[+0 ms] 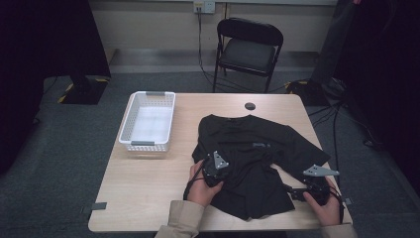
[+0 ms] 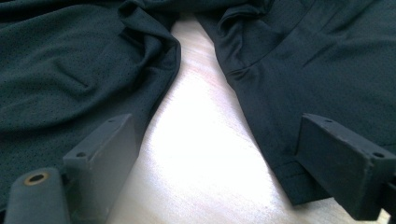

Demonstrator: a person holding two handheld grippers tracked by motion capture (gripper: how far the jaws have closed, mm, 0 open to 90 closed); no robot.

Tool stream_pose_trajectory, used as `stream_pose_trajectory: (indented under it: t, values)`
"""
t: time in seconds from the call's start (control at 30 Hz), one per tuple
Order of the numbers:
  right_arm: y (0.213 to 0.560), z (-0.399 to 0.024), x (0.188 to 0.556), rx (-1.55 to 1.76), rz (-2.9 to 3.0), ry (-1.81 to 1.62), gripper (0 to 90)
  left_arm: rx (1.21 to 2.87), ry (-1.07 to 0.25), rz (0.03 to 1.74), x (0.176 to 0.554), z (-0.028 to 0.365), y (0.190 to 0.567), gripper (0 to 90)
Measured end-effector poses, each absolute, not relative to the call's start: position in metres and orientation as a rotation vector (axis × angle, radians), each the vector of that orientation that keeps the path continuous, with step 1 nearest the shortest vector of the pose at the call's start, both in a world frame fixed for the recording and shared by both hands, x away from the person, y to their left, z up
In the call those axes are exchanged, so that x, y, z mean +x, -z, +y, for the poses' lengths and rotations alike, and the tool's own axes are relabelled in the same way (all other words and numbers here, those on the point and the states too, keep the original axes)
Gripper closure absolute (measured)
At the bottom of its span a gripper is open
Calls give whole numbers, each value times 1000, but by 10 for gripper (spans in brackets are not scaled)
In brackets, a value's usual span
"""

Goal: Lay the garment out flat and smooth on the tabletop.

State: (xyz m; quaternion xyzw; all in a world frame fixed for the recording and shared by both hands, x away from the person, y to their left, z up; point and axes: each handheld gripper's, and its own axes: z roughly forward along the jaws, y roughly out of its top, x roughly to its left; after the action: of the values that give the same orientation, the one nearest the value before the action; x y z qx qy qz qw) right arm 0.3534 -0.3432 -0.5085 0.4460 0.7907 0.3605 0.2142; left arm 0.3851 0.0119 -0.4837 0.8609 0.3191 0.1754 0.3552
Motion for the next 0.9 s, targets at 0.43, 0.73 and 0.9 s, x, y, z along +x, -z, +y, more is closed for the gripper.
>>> stream_pose_trajectory:
  t: [0.43, 0.73, 0.9]
  values:
    - [509, -343, 353, 1237, 2194, -1001, 114, 2162, -407, 910, 398, 53, 436, 884]
    - [509, -343, 353, 1237, 2194, -1001, 114, 2164, -479, 957, 404, 83, 426, 876]
    - [509, -343, 353, 1237, 2194, -1001, 114, 2105, -450, 968, 402, 93, 419, 880]
